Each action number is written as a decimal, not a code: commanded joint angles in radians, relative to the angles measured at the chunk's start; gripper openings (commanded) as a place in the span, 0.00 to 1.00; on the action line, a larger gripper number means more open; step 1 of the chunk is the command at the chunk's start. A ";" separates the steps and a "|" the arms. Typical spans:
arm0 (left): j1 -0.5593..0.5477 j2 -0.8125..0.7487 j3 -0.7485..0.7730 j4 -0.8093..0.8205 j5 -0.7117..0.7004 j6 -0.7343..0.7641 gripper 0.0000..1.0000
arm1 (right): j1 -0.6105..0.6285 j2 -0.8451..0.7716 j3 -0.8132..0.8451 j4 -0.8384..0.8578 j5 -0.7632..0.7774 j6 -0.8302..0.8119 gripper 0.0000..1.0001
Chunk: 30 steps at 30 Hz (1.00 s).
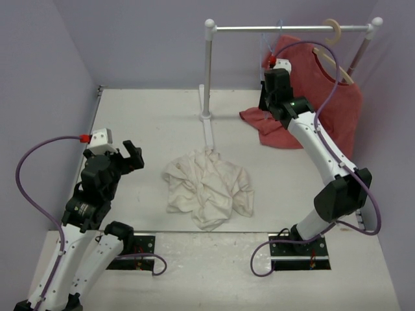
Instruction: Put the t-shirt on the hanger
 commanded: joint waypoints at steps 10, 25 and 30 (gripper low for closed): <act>-0.013 0.073 0.004 0.068 0.138 0.050 1.00 | -0.001 -0.304 -0.137 -0.066 -0.057 -0.068 0.00; -0.419 0.484 0.117 0.137 0.073 -0.164 1.00 | 0.000 -0.811 -0.497 -0.228 -0.261 0.040 0.00; -0.568 0.778 0.200 0.133 -0.011 -0.157 0.89 | 0.000 -0.916 -0.515 -0.267 -0.233 0.057 0.00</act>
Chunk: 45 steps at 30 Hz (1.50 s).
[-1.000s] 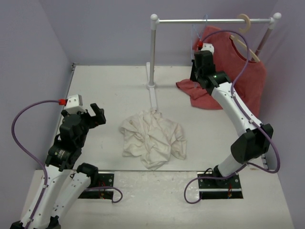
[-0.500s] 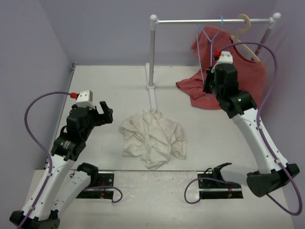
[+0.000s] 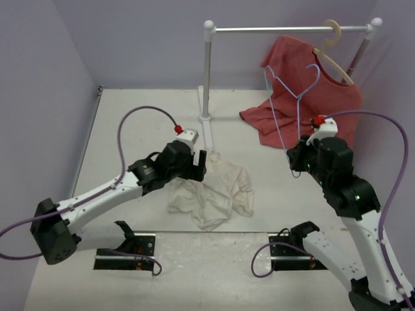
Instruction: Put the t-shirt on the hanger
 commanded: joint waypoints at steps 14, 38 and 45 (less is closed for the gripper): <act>-0.110 0.557 0.261 -0.038 -0.164 0.003 0.16 | -0.002 -0.107 -0.045 0.019 -0.053 0.025 0.00; 0.028 0.356 0.144 0.066 -0.069 -0.085 0.45 | -0.001 -0.090 -0.022 0.035 -0.125 0.012 0.00; 0.030 0.530 0.223 0.071 -0.107 -0.113 0.46 | -0.002 -0.103 -0.039 0.046 -0.134 0.010 0.00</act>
